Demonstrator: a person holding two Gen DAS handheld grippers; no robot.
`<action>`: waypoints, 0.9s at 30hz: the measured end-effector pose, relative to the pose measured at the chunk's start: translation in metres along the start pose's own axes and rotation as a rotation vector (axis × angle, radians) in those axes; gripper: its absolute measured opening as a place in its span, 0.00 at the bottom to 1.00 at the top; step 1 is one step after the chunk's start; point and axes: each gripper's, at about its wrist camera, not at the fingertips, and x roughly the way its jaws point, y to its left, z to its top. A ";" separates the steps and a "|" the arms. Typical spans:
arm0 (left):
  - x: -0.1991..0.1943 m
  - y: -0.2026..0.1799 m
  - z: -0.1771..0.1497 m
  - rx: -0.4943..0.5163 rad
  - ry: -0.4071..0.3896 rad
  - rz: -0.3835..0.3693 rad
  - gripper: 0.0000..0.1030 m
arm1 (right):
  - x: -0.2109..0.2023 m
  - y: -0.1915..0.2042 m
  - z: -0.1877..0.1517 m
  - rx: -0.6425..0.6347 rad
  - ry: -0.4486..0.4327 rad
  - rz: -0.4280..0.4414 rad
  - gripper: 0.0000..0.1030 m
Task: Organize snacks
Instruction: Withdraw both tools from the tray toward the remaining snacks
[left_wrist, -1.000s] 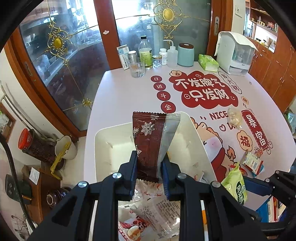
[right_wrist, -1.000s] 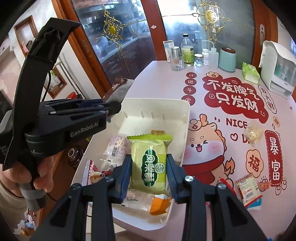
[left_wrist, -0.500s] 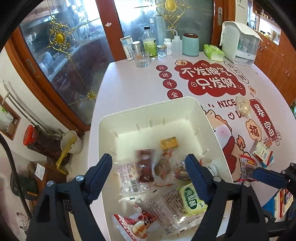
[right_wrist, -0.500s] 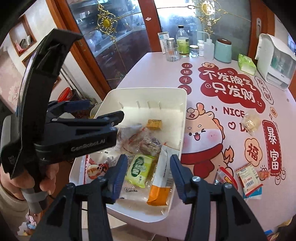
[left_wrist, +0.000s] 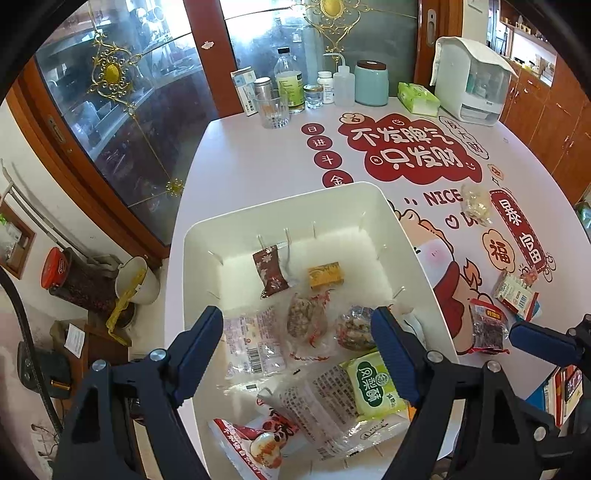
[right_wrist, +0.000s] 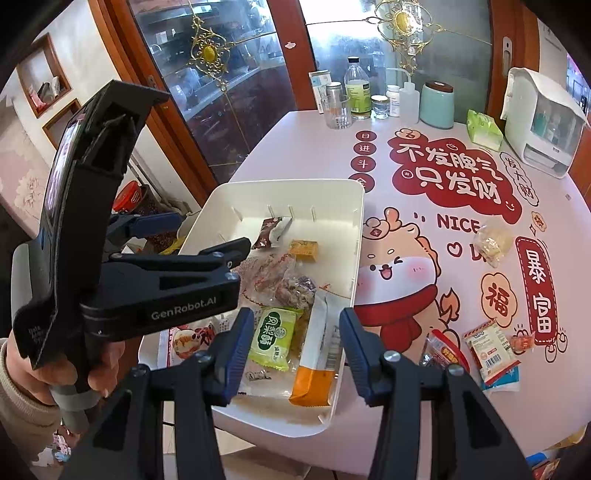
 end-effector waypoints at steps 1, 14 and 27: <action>0.000 -0.001 0.000 0.000 0.002 -0.004 0.79 | 0.000 0.000 0.000 0.002 -0.001 0.000 0.47; 0.007 -0.018 0.003 0.030 0.025 -0.045 0.79 | -0.004 -0.021 -0.002 0.080 -0.010 -0.022 0.47; 0.010 -0.081 0.035 0.135 -0.001 -0.122 0.79 | -0.027 -0.101 -0.013 0.314 -0.080 -0.103 0.47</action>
